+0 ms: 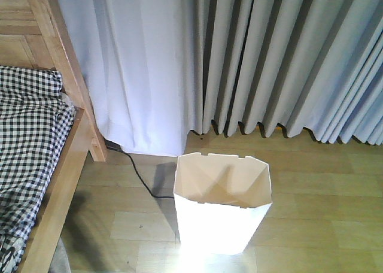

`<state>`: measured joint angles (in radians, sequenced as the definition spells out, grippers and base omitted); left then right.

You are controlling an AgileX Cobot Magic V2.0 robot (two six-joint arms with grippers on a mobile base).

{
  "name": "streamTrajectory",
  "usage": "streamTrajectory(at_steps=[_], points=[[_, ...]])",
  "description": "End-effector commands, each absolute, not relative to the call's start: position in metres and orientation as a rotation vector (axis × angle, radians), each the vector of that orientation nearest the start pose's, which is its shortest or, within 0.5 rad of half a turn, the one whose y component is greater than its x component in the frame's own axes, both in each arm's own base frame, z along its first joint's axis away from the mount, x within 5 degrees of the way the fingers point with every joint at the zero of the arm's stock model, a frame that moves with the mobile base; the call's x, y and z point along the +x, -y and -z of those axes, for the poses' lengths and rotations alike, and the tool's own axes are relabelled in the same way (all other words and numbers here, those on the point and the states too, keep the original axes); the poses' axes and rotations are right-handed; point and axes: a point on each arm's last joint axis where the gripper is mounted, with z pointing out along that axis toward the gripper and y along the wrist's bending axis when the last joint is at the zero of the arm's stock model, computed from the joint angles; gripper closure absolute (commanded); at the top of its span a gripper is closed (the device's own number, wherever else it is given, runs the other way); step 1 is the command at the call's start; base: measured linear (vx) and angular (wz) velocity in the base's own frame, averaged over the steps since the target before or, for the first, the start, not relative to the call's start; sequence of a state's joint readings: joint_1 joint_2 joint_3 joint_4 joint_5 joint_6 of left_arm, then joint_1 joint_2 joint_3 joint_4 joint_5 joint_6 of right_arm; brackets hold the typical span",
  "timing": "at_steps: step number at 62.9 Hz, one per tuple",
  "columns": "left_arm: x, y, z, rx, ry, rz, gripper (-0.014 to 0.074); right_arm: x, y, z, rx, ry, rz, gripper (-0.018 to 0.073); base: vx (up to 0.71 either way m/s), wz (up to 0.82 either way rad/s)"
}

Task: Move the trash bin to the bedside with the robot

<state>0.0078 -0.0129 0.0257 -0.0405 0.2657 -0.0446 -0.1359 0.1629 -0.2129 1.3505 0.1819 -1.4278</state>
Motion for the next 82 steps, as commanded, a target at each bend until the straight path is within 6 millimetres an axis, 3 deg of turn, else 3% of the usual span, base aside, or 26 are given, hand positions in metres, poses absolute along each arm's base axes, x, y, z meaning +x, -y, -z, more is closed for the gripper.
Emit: streamTrajectory(at_steps=[1, 10, 18, 26, 44, 58, 82], points=[[0.056, 0.000, -0.182, -0.080, -1.697, 0.072, 0.0602, 0.064, -0.007, -0.277, -0.099, -1.465, 0.052, 0.0568, 0.00, 0.00], [0.056, 0.000, -0.182, -0.080, -1.697, 0.072, 0.0602, 0.061, -0.009, -0.271, -0.181, -1.507, 0.106, 0.0568, 0.00, 0.00], [0.056, 0.000, -0.182, -0.080, -1.697, 0.072, 0.0602, 0.063, -0.003, -0.256, -0.026, -1.584, 0.045, 0.0568, 0.00, 0.00], [0.056, 0.000, -0.182, -0.080, -1.697, 0.072, 0.0602, 0.060, 0.005, -0.244, 0.113, -1.551, 0.039, 0.0568, 0.00, 0.00], [0.056, 0.000, -0.182, -0.080, -1.697, 0.072, 0.0602, 0.055, 0.008, -0.203, 0.126, -1.482, 0.082, 0.0568, 0.00, 0.00], [0.056, 0.000, -0.182, -0.080, -1.697, 0.072, 0.0602, 0.056, 0.000, -0.203, -0.035, -1.493, 0.049, 0.0568, 0.00, 0.00], [0.056, 0.000, -0.182, -0.080, -1.697, 0.072, 0.0602, 0.056, 0.000, -0.203, -0.043, -1.486, 0.041, 0.0568, 0.00, 0.00]])
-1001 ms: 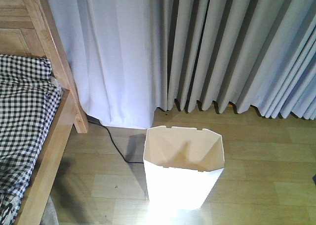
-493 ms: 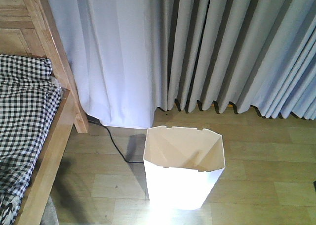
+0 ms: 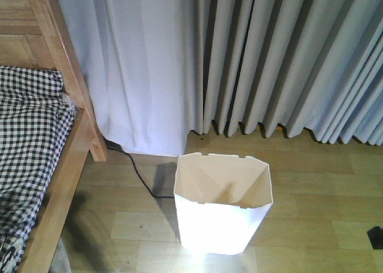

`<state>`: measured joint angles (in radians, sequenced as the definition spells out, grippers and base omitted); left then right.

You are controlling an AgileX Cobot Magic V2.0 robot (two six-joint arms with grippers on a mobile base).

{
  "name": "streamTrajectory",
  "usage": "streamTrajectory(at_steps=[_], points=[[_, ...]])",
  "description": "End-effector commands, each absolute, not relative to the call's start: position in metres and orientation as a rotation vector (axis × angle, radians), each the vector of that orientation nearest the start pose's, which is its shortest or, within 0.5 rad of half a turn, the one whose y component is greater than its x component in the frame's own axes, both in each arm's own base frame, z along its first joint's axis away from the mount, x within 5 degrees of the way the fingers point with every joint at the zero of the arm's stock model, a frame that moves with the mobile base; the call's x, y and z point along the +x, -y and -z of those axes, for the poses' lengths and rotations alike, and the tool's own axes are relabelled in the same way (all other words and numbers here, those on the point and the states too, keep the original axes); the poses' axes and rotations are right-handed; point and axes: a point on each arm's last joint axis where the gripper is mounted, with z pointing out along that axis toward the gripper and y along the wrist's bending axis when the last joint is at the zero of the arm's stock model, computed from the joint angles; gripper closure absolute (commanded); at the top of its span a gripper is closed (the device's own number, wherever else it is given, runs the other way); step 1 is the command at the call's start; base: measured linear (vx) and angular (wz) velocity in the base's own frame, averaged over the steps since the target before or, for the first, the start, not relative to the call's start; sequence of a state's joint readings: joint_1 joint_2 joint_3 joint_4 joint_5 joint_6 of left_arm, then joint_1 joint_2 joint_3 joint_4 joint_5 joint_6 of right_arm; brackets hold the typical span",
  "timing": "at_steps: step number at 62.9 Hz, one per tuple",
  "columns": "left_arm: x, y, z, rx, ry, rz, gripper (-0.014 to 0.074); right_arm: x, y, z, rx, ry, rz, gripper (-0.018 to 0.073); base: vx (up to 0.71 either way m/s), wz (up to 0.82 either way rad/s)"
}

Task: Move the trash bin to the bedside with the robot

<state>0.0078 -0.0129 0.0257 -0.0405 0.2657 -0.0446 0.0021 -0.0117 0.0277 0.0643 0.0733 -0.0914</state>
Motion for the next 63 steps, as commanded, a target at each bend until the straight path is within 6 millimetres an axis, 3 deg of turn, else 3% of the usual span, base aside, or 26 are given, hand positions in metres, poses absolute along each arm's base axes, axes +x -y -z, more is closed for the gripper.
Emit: streamTrajectory(at_steps=[1, 63], points=[[0.0555, 0.0004, -0.1818, -0.080, -1.697, 0.072, 0.0602, 0.0557, -0.0002, -0.2035, -0.044, -1.486, 0.042, 0.0568, 0.00, 0.00], [0.0555, 0.0004, -0.1818, -0.080, -1.697, 0.072, 0.0602, 0.0556, -0.0002, -0.2053, -0.072, -1.465, 0.075, 0.0568, 0.00, 0.00]])
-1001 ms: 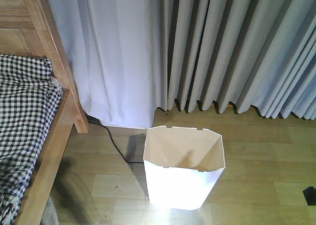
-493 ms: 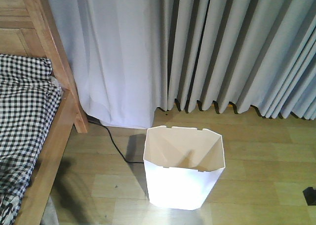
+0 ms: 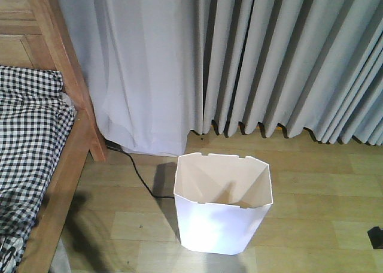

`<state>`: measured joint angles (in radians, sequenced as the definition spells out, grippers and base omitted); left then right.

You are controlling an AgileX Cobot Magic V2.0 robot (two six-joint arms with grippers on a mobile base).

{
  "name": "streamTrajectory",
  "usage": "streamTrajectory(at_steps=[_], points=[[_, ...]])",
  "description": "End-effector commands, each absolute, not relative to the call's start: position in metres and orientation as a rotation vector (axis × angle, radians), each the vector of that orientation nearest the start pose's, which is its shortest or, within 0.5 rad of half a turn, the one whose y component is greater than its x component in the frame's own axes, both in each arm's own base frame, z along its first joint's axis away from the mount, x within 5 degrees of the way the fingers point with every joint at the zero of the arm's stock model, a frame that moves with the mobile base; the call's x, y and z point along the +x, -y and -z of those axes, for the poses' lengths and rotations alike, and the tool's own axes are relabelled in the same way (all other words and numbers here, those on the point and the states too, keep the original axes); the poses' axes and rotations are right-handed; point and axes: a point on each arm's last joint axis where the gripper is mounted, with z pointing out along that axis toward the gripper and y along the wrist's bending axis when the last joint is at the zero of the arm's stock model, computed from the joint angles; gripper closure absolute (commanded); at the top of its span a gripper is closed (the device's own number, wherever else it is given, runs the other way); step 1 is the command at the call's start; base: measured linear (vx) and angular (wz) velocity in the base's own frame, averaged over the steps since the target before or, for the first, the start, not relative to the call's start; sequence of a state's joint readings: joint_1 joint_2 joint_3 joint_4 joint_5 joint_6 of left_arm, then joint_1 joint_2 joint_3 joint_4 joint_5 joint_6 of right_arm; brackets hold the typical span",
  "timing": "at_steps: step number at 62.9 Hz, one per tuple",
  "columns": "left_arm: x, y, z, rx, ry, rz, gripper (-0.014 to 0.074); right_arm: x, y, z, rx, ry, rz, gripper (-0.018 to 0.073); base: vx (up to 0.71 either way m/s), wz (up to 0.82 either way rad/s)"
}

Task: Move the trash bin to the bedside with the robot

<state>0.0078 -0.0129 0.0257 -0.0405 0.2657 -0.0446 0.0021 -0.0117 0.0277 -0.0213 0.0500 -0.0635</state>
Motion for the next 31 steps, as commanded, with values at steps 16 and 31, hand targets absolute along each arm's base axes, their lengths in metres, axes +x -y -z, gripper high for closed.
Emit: streamTrajectory(at_steps=[16, 31], points=[[0.0555, 0.0004, -0.1818, -0.080, -1.697, 0.072, 0.0602, 0.0556, -0.0002, -0.2051, -0.067, -1.467, 0.069, 0.0568, 0.00, 0.00], [0.0555, 0.0004, -0.1818, -0.080, -1.697, 0.072, 0.0602, 0.0556, -0.0002, -0.2051, -0.067, -1.467, 0.069, 0.0568, 0.00, 0.00]])
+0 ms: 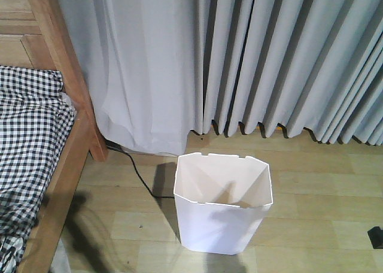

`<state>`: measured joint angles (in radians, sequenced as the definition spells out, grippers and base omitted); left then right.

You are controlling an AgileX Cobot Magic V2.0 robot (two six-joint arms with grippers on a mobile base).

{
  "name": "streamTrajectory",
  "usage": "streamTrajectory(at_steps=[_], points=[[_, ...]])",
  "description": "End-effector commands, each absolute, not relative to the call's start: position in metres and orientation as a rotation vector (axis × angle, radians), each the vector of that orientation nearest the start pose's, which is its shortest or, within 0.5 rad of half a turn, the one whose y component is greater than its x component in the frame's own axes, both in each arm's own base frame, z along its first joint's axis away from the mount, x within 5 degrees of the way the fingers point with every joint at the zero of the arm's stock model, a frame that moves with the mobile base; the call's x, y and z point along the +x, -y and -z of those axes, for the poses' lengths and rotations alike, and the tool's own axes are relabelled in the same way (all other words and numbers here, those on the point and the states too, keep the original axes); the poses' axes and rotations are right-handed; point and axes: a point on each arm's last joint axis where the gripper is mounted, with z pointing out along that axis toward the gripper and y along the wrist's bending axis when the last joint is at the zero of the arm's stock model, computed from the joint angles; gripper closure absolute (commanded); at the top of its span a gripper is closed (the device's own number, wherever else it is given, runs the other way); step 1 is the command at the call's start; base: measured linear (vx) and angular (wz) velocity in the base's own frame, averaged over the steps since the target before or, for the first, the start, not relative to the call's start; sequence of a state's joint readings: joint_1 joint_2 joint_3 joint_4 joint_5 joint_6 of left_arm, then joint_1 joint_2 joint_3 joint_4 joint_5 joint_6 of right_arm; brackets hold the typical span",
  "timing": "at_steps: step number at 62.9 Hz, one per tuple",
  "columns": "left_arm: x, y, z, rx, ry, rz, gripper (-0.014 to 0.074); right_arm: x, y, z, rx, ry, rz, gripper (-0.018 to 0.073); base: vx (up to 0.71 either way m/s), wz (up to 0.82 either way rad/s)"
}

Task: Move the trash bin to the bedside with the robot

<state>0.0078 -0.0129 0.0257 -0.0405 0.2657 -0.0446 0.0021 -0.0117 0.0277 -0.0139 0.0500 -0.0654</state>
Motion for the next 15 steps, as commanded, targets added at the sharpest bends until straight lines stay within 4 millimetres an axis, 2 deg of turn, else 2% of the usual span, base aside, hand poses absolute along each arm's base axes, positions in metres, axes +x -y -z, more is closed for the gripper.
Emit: streamTrajectory(at_steps=[1, 15], points=[[0.0555, 0.0004, -0.1818, -0.080, -1.697, 0.072, 0.0602, 0.0556, -0.0002, -0.2051, -0.067, -1.467, 0.069, 0.0568, 0.00, 0.00], [0.0555, 0.0004, -0.1818, -0.080, -1.697, 0.072, 0.0602, 0.0556, -0.0002, -0.2051, -0.067, -1.467, 0.069, 0.0568, 0.00, 0.00]])
